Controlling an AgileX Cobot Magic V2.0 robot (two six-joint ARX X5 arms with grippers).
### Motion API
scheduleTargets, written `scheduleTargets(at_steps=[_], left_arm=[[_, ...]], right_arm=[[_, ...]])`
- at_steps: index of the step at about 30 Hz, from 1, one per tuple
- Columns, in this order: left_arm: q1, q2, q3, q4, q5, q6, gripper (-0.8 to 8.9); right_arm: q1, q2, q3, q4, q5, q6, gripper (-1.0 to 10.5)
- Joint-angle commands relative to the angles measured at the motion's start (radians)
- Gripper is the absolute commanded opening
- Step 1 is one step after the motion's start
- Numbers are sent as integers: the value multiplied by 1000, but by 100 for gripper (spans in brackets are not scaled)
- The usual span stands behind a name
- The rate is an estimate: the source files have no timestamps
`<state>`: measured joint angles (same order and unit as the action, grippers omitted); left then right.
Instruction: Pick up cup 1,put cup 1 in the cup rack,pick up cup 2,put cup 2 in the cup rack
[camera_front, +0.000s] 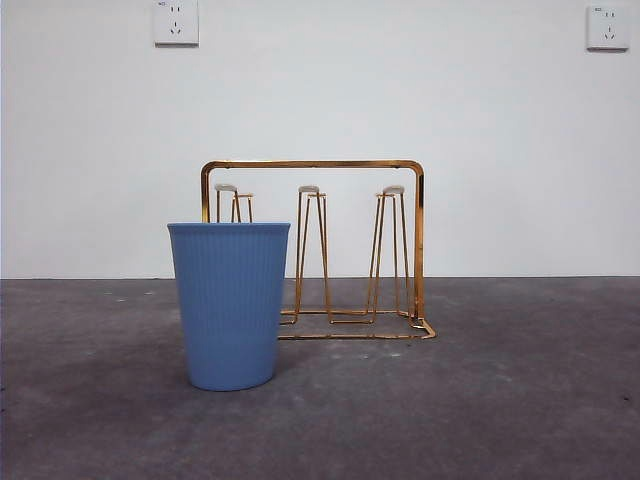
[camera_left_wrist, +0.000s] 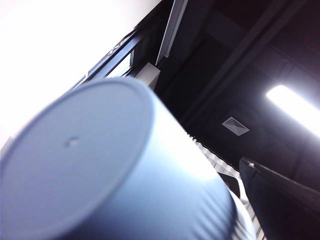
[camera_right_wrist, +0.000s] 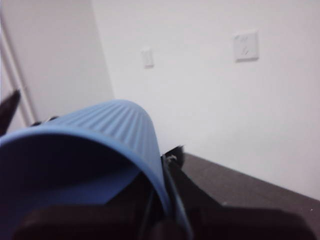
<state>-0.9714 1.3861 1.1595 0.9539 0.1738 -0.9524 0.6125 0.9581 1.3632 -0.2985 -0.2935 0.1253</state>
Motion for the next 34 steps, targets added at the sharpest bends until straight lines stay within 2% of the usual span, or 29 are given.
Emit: scheduleTargets(at_steps=[1,5,7,14,20,28,34], left_arm=[[-3,4,3,14,9,14,703],[-3,4,3,13,8,14,503],[-3,4,3,13,8,14,469],[-3,4,3,15,8,14,467],[-1,4,3,63,-11,14,466],[-1,4,3,70,-28,14,466],[-1,4,3,137,-58,14,466]], right_arm=[[30,2,-5,12,45,-26,-12],[50,1,-5,14,96,-51,-12],[50,-1,-5,14,125,-51,-12],[50,-1,-5,19,173,-51,-12],[50,-1,-5,41,182,-51,-12],[50,-1,-5,77,257,-50,-12],[50,-1,-5,87,276,-51,-12]])
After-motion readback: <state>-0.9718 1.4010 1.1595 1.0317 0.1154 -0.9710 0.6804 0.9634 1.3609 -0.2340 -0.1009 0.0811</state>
